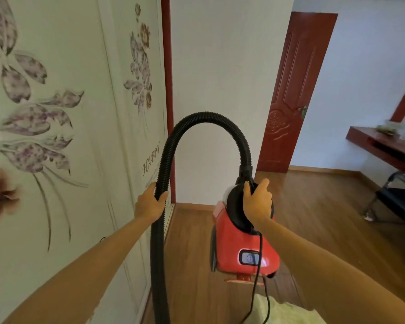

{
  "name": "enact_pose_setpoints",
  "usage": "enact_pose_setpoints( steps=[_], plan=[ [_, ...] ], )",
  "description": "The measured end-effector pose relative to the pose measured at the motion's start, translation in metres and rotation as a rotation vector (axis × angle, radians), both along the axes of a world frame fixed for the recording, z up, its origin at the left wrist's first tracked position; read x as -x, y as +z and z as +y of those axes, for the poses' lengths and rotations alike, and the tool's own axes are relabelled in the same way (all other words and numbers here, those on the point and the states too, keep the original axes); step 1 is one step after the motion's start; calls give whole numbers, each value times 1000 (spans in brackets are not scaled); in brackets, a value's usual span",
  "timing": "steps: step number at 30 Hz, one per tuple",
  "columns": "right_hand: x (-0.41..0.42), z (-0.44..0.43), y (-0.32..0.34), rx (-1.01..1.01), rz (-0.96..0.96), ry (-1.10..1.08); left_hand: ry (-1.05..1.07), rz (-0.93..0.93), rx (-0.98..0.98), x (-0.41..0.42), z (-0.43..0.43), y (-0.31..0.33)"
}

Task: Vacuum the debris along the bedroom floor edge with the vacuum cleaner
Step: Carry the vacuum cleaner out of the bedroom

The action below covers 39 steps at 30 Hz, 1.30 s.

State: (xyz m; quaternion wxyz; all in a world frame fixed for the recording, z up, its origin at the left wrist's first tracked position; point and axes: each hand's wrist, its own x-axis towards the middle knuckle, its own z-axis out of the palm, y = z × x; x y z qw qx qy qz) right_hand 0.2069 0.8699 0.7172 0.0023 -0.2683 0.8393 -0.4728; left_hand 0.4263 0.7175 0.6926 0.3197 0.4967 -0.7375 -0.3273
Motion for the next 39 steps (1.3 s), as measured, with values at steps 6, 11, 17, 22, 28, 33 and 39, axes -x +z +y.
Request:
enact_pose_setpoints(
  steps=[6,11,17,22,28,33,39],
  plan=[
    [47,-67,-16,-33,-1,25,-6,9,-29,38,-62,-17],
    [93,-130,-38,-30,-7,46,13,-2,-60,78,-123,-37],
    [145,-208,-64,-89,21,86,36,-34,-65,126,-188,-53],
    [175,-259,-72,-105,-20,85,61,-38,-64,151,-234,-61],
    [200,-309,-88,-115,-53,98,59,-87,-50,185,-280,-73],
    [223,-349,-111,-143,-104,67,30,-96,-59,213,-330,-98],
    [250,-403,-149,-208,-118,6,-35,-91,-135,256,-393,-142]
  ],
)
